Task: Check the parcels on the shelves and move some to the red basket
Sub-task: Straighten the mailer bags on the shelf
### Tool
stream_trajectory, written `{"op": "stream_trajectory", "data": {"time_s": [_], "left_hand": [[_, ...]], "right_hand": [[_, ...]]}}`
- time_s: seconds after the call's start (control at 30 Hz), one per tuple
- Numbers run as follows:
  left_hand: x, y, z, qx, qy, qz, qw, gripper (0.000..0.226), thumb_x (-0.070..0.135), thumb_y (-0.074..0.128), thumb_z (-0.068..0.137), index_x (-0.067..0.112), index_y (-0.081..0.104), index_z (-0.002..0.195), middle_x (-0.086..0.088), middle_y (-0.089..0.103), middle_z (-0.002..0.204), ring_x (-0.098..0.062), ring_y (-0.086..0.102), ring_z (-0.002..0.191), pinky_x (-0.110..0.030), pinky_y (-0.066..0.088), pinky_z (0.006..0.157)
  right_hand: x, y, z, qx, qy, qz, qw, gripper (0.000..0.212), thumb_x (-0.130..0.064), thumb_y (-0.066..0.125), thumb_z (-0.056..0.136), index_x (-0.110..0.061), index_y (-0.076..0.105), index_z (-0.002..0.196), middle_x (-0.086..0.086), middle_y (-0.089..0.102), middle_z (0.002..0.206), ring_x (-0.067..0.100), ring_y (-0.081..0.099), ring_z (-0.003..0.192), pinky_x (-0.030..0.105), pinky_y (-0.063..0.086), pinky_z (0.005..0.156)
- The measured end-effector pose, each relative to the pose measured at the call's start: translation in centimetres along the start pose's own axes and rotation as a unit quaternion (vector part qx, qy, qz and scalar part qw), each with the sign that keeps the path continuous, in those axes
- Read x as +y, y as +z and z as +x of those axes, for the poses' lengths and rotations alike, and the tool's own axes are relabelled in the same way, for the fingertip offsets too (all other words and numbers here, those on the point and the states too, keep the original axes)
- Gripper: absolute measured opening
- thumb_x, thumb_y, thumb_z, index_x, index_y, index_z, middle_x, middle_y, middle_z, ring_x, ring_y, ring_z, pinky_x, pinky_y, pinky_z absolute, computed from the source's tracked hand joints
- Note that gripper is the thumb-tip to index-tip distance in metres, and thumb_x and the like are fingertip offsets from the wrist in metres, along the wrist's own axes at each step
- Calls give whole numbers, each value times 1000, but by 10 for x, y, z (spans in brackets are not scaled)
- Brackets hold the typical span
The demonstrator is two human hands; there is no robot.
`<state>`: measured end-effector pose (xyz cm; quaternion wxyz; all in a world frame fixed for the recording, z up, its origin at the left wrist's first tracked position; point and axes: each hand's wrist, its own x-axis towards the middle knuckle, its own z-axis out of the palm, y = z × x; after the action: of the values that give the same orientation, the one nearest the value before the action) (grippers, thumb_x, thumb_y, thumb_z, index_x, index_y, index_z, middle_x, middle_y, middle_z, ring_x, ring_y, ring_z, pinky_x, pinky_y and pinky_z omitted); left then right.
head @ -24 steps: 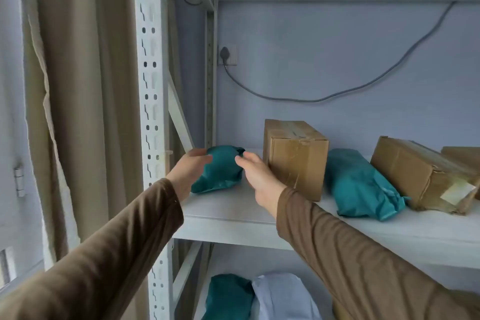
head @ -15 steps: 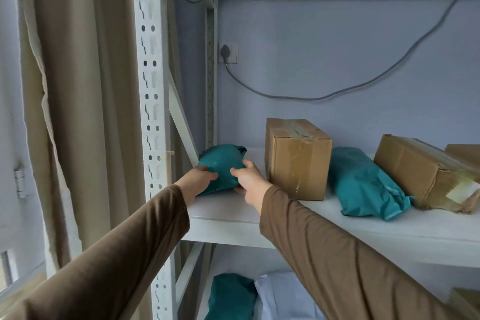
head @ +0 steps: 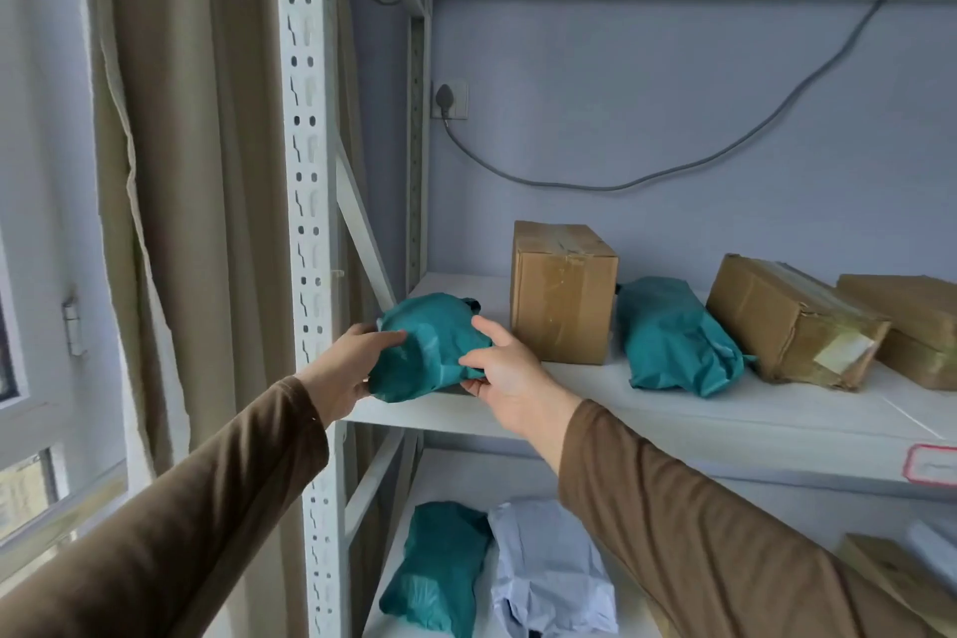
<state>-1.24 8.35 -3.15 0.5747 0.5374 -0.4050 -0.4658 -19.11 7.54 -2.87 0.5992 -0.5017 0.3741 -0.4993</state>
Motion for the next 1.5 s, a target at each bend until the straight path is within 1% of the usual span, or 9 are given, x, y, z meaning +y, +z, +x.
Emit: {"op": "stream_trajectory", "data": {"time_s": [0.47,0.7,0.8,0.87,1.0,1.17,1.3,1.43,1.5], "left_hand": [[-85,70,-193,-199,-94,-165,962,37,28,64,99,10,66,131,-12,73,128,-29,73,113,-42,61,95],[-108,90,-234,-153,29,-72,985,48,14,78,88,9,63,133,-9,76,123,-32,72,116,-44,57,101],[-108,93,-251,-152,194,57,968,50,10,82,86,22,60,130,-2,75,121,-24,73,111,-39,61,91],[-106,88,-258,-129,404,296,856,50,18,80,86,32,58,129,3,72,120,-21,68,108,-45,59,88],[-100,78,-264,-117,680,532,491,38,17,49,107,16,60,143,-6,62,145,-30,60,125,-44,50,99],[-105,72,-254,-135,732,551,377,46,10,59,105,17,54,150,-8,47,160,-30,50,144,-47,38,118],[-118,74,-239,-64,671,556,486,66,11,50,102,21,25,163,-8,23,170,-29,20,158,-51,18,128],[-141,78,-245,-80,397,272,873,67,14,41,104,30,15,164,-4,20,172,-20,23,158,-49,22,128],[-144,85,-254,-142,175,38,974,57,40,47,106,35,26,158,-8,48,157,-25,54,138,-52,40,118]], "right_hand": [[59,-149,-239,-104,-60,-151,981,89,11,54,95,-60,40,146,-22,41,157,3,50,139,42,41,118],[68,-169,-280,121,-122,-216,961,21,-34,61,101,-35,69,121,-14,66,121,10,60,117,27,45,95],[60,-173,-278,85,12,-7,996,59,-60,34,104,-16,71,120,3,76,106,19,66,93,33,52,82],[58,-180,-282,18,96,120,988,80,-70,25,101,-8,63,134,13,74,114,24,71,92,38,58,82],[65,-200,-294,-65,142,196,968,82,-74,35,96,-13,52,149,16,61,144,34,61,130,48,47,111],[64,-207,-304,-141,157,82,974,93,-61,79,75,-5,55,145,21,54,150,36,53,138,51,37,120],[58,-194,-300,-84,98,-7,992,61,-24,87,73,-10,66,128,15,71,129,30,71,115,40,57,99],[58,-184,-292,-21,29,-25,999,50,-12,79,77,-18,64,125,5,78,116,23,75,106,39,59,94],[59,-179,-288,-5,4,-38,999,41,-7,76,83,-24,65,118,-1,79,111,19,75,103,38,58,95]]}}
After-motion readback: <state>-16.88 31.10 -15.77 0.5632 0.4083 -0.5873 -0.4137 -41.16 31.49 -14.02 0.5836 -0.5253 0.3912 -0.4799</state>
